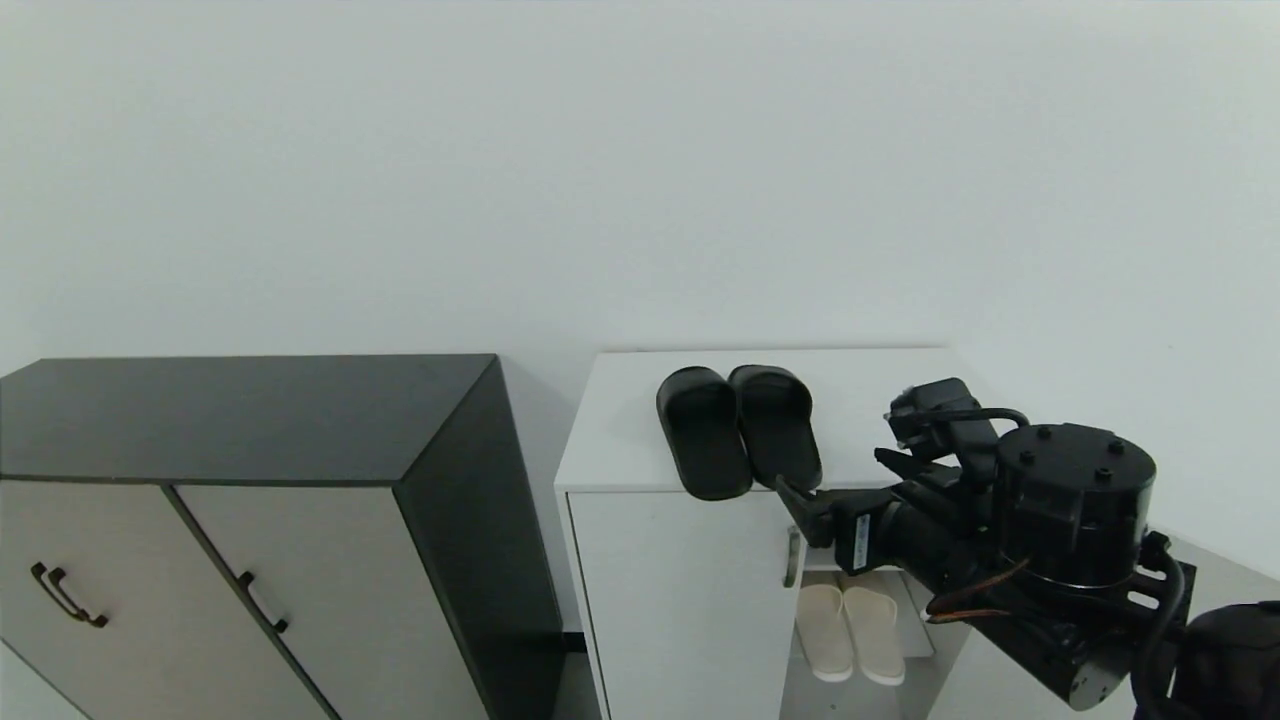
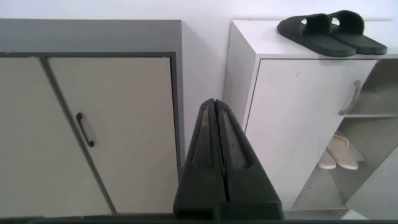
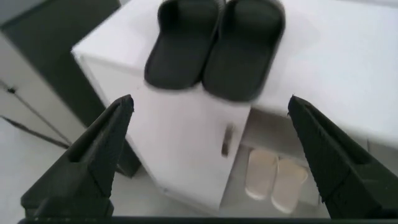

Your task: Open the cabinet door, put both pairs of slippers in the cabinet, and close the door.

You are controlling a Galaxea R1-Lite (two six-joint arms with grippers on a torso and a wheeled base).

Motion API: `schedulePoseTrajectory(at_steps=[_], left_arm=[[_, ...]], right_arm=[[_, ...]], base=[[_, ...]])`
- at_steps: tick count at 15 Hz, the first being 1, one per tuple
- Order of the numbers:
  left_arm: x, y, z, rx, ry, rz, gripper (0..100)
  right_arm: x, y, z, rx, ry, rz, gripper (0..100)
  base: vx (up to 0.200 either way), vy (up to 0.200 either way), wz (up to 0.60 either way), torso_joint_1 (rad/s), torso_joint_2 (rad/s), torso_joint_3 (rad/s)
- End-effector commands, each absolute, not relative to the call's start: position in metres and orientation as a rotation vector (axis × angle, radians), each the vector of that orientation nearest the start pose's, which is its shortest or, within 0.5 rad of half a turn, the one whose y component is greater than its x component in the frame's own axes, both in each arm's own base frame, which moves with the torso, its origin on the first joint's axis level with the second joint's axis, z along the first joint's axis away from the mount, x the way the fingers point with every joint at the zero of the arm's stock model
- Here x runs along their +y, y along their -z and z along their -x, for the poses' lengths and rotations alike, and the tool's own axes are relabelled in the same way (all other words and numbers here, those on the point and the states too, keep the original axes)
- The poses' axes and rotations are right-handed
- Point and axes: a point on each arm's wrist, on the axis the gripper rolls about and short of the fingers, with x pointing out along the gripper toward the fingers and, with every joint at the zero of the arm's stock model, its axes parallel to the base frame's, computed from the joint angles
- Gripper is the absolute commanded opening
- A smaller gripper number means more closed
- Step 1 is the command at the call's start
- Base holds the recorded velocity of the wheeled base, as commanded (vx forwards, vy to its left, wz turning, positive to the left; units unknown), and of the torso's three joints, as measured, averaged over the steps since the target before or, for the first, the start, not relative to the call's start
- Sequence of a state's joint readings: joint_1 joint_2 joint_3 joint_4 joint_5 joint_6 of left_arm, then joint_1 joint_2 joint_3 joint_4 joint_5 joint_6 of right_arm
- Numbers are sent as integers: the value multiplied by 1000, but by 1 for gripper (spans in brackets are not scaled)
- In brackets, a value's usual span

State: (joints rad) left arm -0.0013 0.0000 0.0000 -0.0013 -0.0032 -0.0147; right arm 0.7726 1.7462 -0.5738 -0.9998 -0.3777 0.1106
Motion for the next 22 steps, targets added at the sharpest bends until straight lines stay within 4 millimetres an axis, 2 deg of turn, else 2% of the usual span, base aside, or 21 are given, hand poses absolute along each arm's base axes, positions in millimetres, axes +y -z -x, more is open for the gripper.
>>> schedulePoseTrajectory(at_steps=[1,4,7,10,13,16,22], left_arm=[[0,-76,23,0,5,15,0],[0,-76,23,0,5,14,0],[0,-76,23,0,5,15,0],[0,-76,23,0,5,15,0],[0,-76,23,0,5,15,0],[0,-76,23,0,5,15,0],[0,-76,23,0,5,15,0]], right_arm=[[197,-151,-209,154,-398,-22,100],[212,-140,-215,184,-413,-12,100],[232,-124,-246,203,-384,-26,100],[254,-118,-281,227,-343,-14,100],[265,-114,-307,244,-289,1,100],[273,-110,-326,252,-256,7,100],[289,-110,-349,270,-248,18,100]], base=[[200,0,0,7,-2,2],[67,0,0,1,1,1],[0,0,0,0,0,0],[0,0,0,0,0,0],[0,0,0,0,0,0],[0,0,0,0,0,0],[0,0,0,0,0,0]])
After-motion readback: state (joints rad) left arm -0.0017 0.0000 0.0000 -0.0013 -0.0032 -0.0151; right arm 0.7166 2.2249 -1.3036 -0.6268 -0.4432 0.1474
